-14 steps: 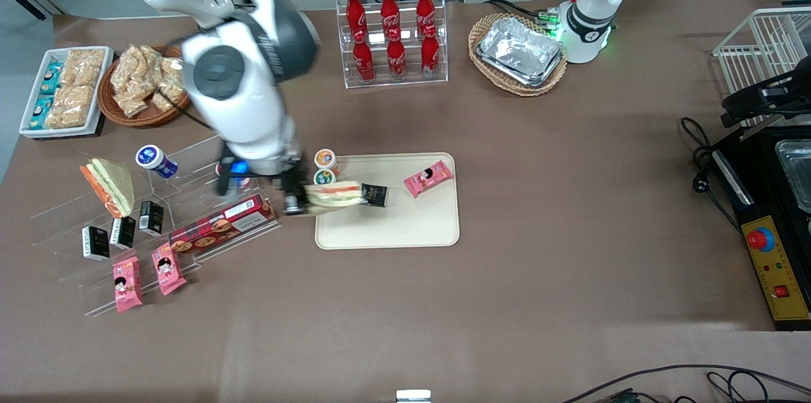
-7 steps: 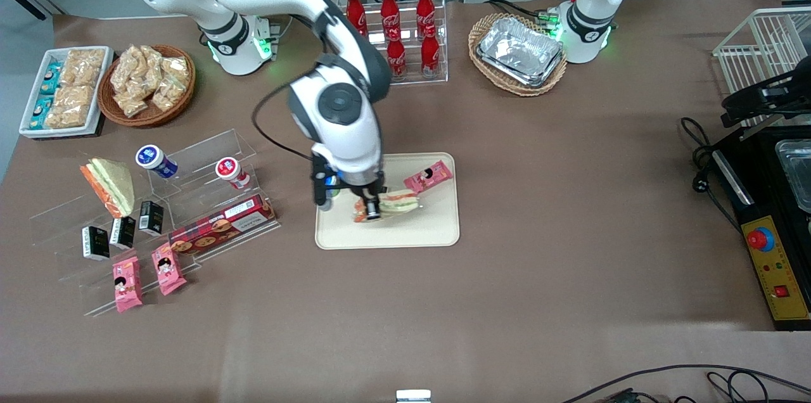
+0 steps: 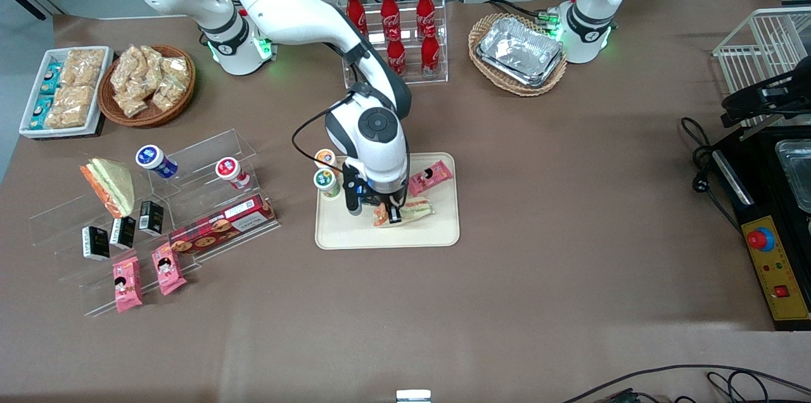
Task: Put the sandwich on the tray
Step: 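Lift the sandwich and carry it over the cream tray, then lower the sandwich onto the tray beside the black tissue pack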
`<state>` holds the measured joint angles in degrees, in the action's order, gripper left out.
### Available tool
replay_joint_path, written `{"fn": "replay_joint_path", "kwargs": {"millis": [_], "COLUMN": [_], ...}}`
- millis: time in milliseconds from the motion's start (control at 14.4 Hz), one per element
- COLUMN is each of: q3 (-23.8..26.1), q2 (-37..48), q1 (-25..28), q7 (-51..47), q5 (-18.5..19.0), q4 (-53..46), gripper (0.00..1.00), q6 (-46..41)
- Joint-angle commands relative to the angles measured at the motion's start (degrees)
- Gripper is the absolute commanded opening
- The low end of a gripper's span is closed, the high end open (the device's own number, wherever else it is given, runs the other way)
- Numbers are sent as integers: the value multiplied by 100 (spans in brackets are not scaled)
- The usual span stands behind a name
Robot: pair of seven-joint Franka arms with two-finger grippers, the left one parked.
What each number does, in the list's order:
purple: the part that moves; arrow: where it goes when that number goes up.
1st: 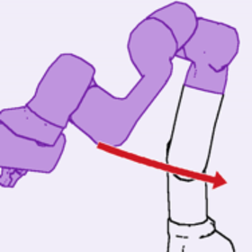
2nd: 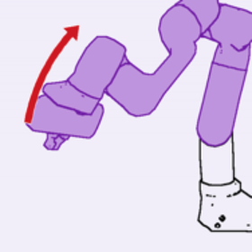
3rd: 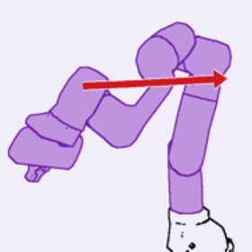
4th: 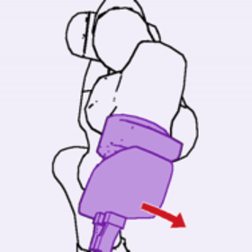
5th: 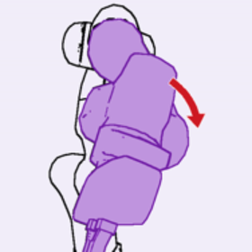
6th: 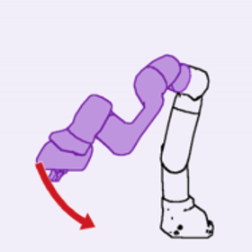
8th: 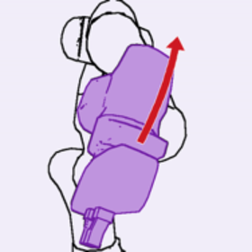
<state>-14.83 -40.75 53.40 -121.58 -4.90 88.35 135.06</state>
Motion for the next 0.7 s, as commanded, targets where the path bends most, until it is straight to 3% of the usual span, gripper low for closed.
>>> {"fn": "replay_joint_path", "kwargs": {"millis": [0, 626], "q3": [-64, -134], "q2": [67, -108], "q1": [-40, -163], "q7": [55, 178], "q5": [-46, 85], "q4": [235, 297], "gripper": [0, 0], "q6": [188, 398]}}
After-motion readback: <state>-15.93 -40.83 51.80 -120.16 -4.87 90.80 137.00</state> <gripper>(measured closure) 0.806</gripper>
